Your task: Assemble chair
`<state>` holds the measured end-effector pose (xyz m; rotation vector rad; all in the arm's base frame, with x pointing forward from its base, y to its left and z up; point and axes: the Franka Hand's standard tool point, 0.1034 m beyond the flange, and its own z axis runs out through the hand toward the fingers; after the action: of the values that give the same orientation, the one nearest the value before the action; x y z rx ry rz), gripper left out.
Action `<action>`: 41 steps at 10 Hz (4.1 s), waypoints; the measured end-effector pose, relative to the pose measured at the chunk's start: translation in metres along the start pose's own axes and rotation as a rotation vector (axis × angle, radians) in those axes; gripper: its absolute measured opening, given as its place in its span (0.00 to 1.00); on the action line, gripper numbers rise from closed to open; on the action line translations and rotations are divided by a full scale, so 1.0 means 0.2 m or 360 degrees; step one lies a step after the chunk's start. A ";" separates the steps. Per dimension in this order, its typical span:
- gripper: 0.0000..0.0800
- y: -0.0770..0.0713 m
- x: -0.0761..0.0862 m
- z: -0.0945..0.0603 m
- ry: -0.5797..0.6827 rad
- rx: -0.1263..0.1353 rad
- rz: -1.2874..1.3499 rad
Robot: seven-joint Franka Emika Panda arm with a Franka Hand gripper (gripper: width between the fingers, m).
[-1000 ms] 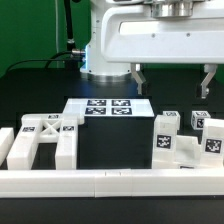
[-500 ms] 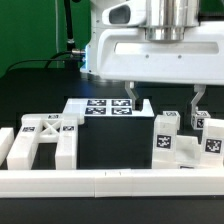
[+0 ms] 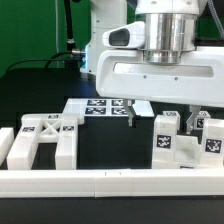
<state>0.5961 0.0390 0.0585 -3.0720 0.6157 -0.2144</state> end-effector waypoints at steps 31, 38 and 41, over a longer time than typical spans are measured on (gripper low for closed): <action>0.40 0.24 -0.09 -0.09 -0.0346 -0.0047 -0.0173; 0.40 0.37 -0.17 -0.15 -0.1147 -0.0199 0.0010; 0.40 0.44 -0.20 -0.10 -0.1410 -0.0262 0.0025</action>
Offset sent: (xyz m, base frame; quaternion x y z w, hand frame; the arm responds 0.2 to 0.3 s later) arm 0.0043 0.0060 -0.0186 -0.0171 0.0286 -0.0994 0.9945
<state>0.5239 -0.0258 0.0698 -2.8408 0.5916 1.1657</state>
